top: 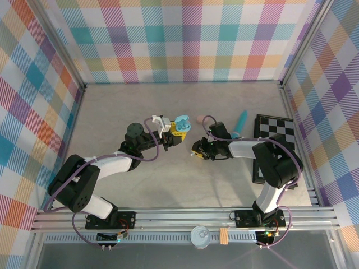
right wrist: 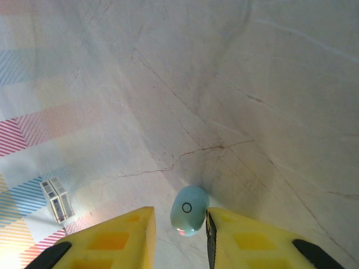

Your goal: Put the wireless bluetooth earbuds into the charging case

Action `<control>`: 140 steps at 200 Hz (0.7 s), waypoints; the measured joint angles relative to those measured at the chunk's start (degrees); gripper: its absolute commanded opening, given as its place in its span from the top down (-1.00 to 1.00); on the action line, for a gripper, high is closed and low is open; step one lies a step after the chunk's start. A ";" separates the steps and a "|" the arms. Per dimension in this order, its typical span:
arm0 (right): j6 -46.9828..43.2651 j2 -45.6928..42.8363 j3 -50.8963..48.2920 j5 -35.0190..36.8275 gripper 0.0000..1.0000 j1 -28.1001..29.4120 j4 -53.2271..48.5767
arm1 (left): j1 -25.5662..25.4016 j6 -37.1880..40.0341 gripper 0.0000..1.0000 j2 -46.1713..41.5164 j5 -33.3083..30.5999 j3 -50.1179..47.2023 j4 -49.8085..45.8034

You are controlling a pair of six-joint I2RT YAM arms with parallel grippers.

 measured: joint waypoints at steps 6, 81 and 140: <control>-0.02 0.11 0.28 0.02 0.40 0.00 -0.46 | 0.00 0.00 0.32 0.00 0.00 0.00 0.00; 0.15 2.23 3.21 -0.13 0.46 0.00 -4.79 | 0.00 0.00 0.31 0.00 -0.02 -0.42 0.02; 0.22 2.36 3.32 0.11 0.61 0.00 -5.38 | 0.00 0.00 0.31 0.00 -0.02 -0.42 0.02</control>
